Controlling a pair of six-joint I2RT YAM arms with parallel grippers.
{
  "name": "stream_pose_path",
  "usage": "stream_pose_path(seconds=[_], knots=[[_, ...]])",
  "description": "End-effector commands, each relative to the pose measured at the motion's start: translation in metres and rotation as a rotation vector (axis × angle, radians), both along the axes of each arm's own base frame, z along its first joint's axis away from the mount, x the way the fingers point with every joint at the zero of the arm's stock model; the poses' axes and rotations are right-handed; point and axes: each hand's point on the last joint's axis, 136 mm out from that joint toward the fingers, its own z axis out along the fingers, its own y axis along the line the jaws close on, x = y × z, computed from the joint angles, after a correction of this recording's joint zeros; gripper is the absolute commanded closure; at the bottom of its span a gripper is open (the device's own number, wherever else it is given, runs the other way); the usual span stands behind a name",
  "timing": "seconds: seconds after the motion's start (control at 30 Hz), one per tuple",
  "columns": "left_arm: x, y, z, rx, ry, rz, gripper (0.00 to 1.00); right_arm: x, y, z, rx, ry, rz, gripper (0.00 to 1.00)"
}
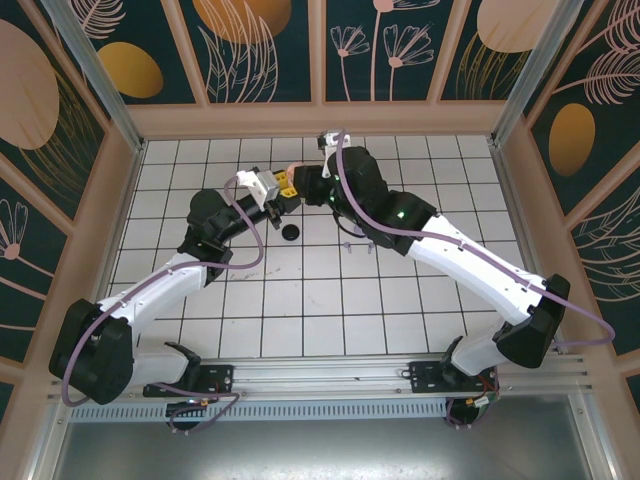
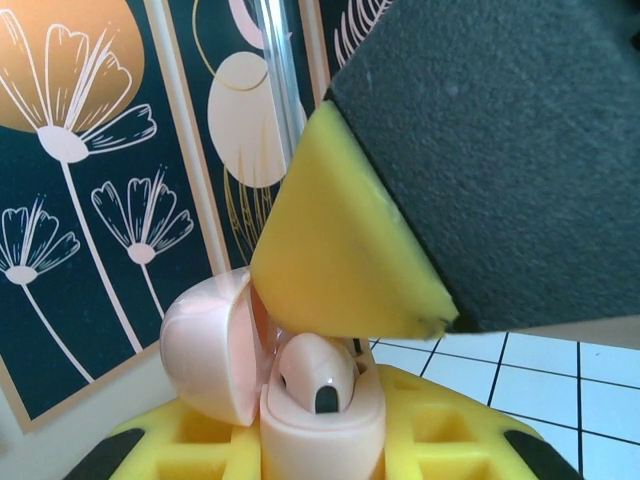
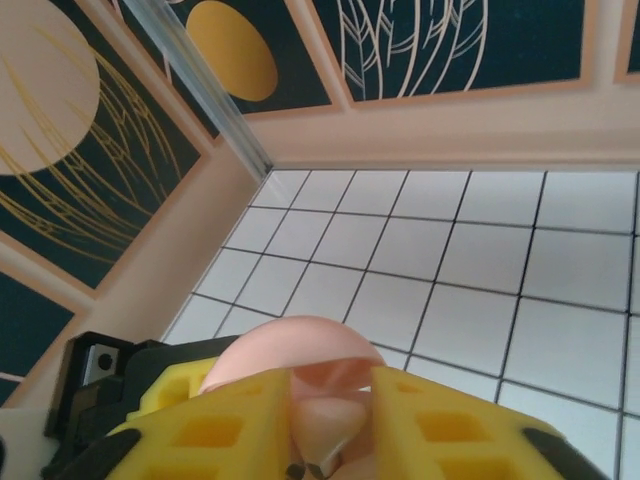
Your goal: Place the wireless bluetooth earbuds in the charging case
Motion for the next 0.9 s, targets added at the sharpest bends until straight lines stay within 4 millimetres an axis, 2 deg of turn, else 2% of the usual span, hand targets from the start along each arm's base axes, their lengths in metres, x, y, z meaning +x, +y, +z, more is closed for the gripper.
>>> stream_pose_path(seconds=[0.0,0.03,0.13,0.23,0.3,0.4,0.57,0.6,0.77,0.8,0.87], knots=[[-0.006,-0.002,0.037,-0.054,-0.101,-0.019,1.00,-0.018,0.015,-0.010,-0.008,0.044,0.076,0.53],[-0.006,-0.002,0.036,-0.054,-0.100,-0.019,1.00,-0.016,0.012,-0.001,0.014,0.033,0.066,0.47],[-0.007,-0.002,0.034,-0.053,-0.091,-0.021,1.00,-0.015,0.000,0.034,0.103,-0.013,0.057,0.39],[-0.007,-0.001,0.031,-0.054,-0.082,-0.021,1.00,-0.018,-0.015,0.064,0.182,-0.051,0.058,0.35],[-0.007,-0.001,0.027,-0.053,-0.070,-0.023,1.00,-0.017,-0.023,0.076,0.213,-0.049,0.065,0.34],[-0.008,-0.001,0.022,-0.054,-0.051,-0.029,1.00,-0.011,-0.031,0.080,0.221,-0.036,0.070,0.34],[-0.011,-0.003,0.011,-0.033,-0.011,-0.048,1.00,0.015,-0.036,0.062,0.181,0.047,0.076,0.36],[-0.012,-0.004,0.008,-0.027,-0.003,-0.056,1.00,0.021,-0.033,0.057,0.164,0.070,0.087,0.41],[-0.014,-0.010,-0.007,0.023,0.052,-0.102,1.00,0.043,-0.015,0.034,0.079,0.133,0.110,0.81],[-0.014,-0.012,-0.011,0.034,0.066,-0.113,1.00,0.047,-0.011,0.028,0.062,0.147,0.120,0.87],[-0.014,-0.014,-0.016,0.044,0.087,-0.120,1.00,0.052,-0.004,0.020,0.039,0.171,0.133,0.92]])
